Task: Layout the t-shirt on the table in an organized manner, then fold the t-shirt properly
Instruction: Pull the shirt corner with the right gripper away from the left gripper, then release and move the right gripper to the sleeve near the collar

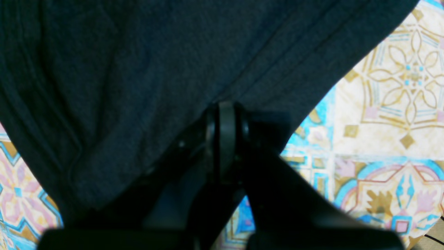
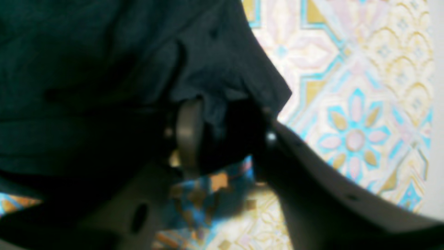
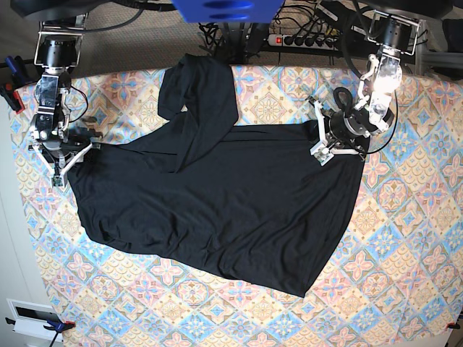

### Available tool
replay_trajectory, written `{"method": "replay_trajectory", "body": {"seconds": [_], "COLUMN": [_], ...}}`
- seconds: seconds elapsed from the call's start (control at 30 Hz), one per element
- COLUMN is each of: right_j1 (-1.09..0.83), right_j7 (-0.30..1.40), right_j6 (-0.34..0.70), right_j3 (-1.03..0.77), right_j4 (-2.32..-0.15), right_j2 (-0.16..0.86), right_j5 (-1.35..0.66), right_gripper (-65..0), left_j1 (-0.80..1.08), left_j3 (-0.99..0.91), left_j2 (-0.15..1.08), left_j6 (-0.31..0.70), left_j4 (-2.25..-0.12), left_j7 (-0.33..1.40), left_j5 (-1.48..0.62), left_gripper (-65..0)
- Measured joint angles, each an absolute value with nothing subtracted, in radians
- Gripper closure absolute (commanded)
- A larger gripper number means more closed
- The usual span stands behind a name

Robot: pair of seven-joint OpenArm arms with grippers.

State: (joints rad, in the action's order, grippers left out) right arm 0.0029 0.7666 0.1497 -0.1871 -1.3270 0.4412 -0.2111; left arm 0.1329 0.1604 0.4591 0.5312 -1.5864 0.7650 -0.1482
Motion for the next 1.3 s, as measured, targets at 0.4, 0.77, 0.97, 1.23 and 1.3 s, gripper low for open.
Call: {"method": "replay_trajectory", "body": {"seconds": [0.4,0.77,0.97,1.23,1.3], "right_j1": [-0.007,-0.011,-0.212,-0.458,-0.502], "right_j7": [0.807,0.814,0.820,0.797,0.818], "right_j6": [0.158,0.154,0.140,0.288,0.333], "right_j3": [-0.208,-0.363,-0.400,-0.401,-0.403], "right_j4": [-1.413,-1.528,-1.723,-1.943,-1.943], "right_j2": [0.452,0.461,0.468,0.466,0.448], "right_j5": [-0.211,-0.208,-0.200,-0.214,-0.225], "right_gripper": [-34.5,-34.5,-34.5,-34.5,-34.5], "left_j1": [0.133,0.133,0.134,0.135,0.136], "left_j3": [0.160,0.160,0.161,0.161,0.161], "left_j2": [0.457,0.457,0.457,0.454,0.454], "left_j6": [0.531,0.531,0.531,0.528,0.527], "left_j4": [-1.586,-1.586,-1.587,-1.588,-1.588], "left_j7": [0.766,0.766,0.765,0.766,0.766], "left_j5": [-0.148,-0.148,-0.149,-0.149,-0.148], "left_gripper": [0.0,0.0,0.0,0.0,0.0]}}
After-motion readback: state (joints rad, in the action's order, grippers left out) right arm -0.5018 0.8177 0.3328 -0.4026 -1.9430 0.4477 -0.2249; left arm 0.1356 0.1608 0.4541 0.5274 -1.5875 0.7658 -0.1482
